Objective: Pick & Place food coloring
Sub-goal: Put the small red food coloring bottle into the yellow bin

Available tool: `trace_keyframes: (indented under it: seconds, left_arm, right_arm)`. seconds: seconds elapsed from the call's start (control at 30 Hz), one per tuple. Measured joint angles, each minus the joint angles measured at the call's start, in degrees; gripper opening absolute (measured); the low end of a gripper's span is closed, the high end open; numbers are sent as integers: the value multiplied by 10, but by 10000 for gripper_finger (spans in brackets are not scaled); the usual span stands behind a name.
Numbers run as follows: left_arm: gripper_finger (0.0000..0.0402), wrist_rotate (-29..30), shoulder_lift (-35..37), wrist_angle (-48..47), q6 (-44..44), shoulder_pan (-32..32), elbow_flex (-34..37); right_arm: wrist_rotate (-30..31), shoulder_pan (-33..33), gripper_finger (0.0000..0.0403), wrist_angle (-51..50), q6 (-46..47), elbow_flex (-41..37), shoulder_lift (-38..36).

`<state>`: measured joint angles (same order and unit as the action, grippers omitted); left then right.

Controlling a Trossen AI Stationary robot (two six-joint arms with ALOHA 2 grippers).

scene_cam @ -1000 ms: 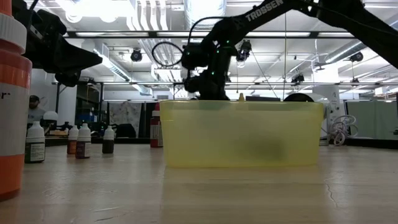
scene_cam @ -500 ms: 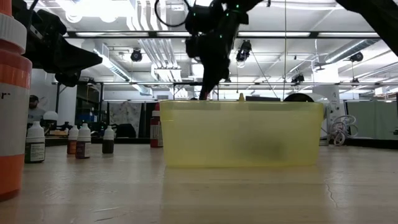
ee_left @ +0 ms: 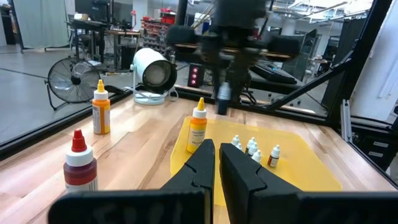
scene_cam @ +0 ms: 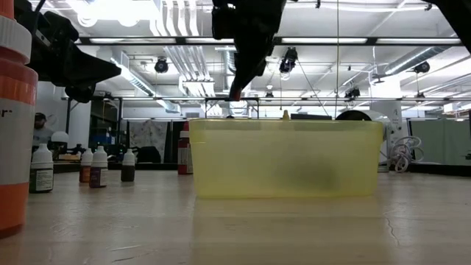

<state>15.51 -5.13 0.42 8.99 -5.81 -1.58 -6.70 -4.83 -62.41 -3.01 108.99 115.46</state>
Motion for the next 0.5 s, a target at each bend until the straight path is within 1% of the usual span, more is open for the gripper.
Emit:
trace_keyframes:
  seconds: [0.27,0.5]
  left_arm:
    - [0,0,0,0,0,0,0]
    - [0,0,0,0,0,0,0]
  right_arm:
    - [0,41,61,8,29,-17,0]
    - [0,69,61,88,82,-103,-38]
